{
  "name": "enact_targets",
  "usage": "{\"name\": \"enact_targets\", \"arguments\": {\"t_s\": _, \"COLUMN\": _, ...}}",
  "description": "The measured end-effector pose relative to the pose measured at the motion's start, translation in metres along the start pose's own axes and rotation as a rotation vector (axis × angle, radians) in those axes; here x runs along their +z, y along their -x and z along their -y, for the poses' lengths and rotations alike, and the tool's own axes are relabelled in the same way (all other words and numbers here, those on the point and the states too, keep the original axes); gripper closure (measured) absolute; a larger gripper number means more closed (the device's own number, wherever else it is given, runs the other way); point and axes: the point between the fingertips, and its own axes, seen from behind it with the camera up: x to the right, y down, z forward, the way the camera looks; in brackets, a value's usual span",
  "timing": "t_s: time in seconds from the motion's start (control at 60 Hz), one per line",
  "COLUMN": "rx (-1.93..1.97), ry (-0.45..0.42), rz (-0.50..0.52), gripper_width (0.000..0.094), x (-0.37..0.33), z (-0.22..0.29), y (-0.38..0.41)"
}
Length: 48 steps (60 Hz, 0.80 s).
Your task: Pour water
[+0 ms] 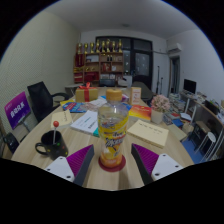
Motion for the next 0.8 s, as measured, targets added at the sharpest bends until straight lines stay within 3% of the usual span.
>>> {"name": "enact_targets", "arguments": {"t_s": 0.217, "rx": 0.096, "ry": 0.059, "rz": -0.060, "gripper_width": 0.0103, "x": -0.136, "z": 0.018, "y": 0.037}}
{"name": "enact_targets", "arguments": {"t_s": 0.45, "rx": 0.119, "ry": 0.047, "rz": -0.101, "gripper_width": 0.0119, "x": -0.257, "z": 0.025, "y": 0.088}}
{"name": "enact_targets", "arguments": {"t_s": 0.8, "rx": 0.119, "ry": 0.009, "rz": -0.041, "gripper_width": 0.0125, "x": -0.342, "z": 0.029, "y": 0.083}}
